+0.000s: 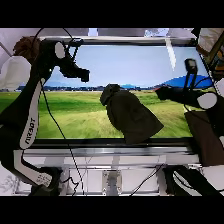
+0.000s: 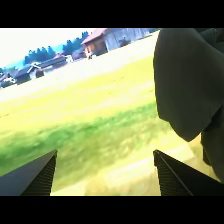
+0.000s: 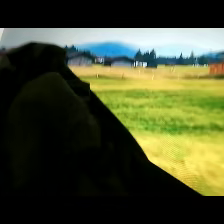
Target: Fold the shirts.
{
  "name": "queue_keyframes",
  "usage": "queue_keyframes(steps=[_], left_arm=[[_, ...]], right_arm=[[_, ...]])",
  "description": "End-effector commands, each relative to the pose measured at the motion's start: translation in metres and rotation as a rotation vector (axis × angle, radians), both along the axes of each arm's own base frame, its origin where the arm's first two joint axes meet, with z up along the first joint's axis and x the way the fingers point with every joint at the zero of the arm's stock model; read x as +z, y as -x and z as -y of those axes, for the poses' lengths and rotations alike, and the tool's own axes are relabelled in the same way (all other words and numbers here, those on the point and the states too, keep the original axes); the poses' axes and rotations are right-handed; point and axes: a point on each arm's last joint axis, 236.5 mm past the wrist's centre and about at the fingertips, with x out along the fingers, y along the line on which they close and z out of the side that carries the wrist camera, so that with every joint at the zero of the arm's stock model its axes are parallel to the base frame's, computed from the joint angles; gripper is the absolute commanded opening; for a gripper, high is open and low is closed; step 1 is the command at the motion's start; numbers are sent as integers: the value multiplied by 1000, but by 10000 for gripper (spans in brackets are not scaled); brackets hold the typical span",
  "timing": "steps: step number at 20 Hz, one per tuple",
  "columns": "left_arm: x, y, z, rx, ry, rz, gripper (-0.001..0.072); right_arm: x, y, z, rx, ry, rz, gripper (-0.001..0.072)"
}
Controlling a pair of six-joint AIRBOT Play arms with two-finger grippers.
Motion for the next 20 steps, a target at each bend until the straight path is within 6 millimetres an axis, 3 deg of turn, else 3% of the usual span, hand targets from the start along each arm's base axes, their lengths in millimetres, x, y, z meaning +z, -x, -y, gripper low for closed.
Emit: queue_keyframes(steps=[1,2,4,6,8,10,14,18,20], left_arm=[[-21,8,32,6,130,-84,699],[-29,11,42,0,165,-117,699],[-49,7,54,0,196,-148,699],[-68,-8,60,22,212,-134,699],[-84,-23,70,54,256,-114,699],[-93,-34,82,88,320,-107,698],[-89,-51,95,120,404,-59,697],[-88,-50,96,109,406,-59,696],[-82,-48,107,74,450,-60,697]], right_arm=[[-87,47,-8,31,-21,-275,377],[-110,65,-8,35,-23,-350,377],[-134,89,-11,33,-42,-432,377],[-140,108,-31,41,-139,-498,377],[-132,109,-55,95,-244,-470,377],[-116,89,-71,97,-332,-369,377],[-95,45,-83,18,-421,-196,378],[-106,26,-68,-50,-379,-157,432],[-93,7,-60,-70,-349,-85,432]])
